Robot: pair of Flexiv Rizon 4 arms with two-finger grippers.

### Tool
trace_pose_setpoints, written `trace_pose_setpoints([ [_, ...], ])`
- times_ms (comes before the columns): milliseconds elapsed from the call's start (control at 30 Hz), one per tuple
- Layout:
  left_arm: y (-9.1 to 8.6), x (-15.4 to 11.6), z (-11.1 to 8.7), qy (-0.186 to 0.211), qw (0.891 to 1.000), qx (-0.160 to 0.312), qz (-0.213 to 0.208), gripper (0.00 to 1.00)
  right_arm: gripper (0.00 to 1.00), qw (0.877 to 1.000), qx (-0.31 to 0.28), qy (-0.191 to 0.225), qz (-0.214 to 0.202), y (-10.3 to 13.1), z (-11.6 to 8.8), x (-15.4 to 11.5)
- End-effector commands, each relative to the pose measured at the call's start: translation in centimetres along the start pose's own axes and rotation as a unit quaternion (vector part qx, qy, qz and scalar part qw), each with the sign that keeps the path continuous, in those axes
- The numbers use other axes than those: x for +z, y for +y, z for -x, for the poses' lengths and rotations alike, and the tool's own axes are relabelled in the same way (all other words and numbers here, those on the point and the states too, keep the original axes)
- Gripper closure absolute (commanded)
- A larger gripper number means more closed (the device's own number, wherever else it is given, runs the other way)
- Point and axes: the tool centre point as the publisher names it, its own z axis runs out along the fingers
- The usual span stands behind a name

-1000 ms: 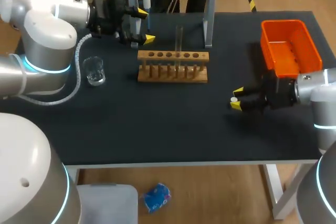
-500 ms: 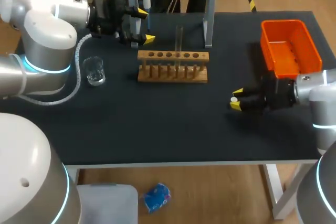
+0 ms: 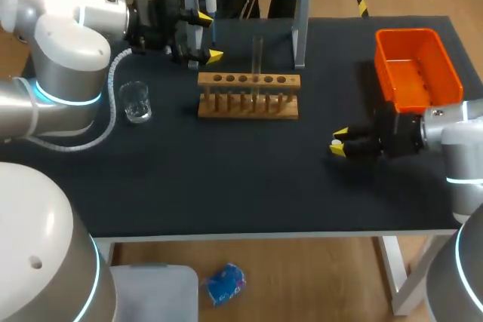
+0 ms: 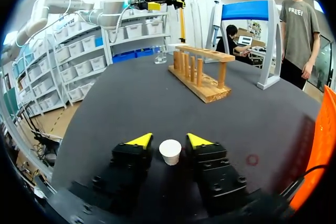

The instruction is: Invert the test tube, pick up the pipette, mount the tip to pipette, aspirate from beaker and dispense into the tube, eject the tip, return the pipette, and cap with the stopper.

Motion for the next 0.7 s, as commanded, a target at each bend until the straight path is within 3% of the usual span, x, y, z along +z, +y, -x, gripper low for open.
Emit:
trace_pose_setpoints([
  [33, 0.0, 0.0, 0.1, 0.001, 1.000, 0.000, 0.001, 0.00, 0.89, 1.000, -0.001, -0.002, 0.001, -0.2, 0.0, 0.2],
  [67, 0.0, 0.0, 0.1, 0.001, 1.000, 0.000, 0.001, 0.00, 1.00, 1.000, -0.001, -0.002, 0.001, -0.2, 0.0, 0.2],
  [400, 0.0, 0.0, 0.1, 0.001, 1.000, 0.000, 0.001, 0.00, 1.00, 1.000, -0.003, -0.007, 0.003, 0.0, 0.2, -0.2],
  [700, 0.0, 0.0, 0.1, 0.001, 1.000, 0.000, 0.001, 0.00, 1.00, 1.000, -0.009, -0.015, 0.006, 2.0, 0.1, -1.4],
])
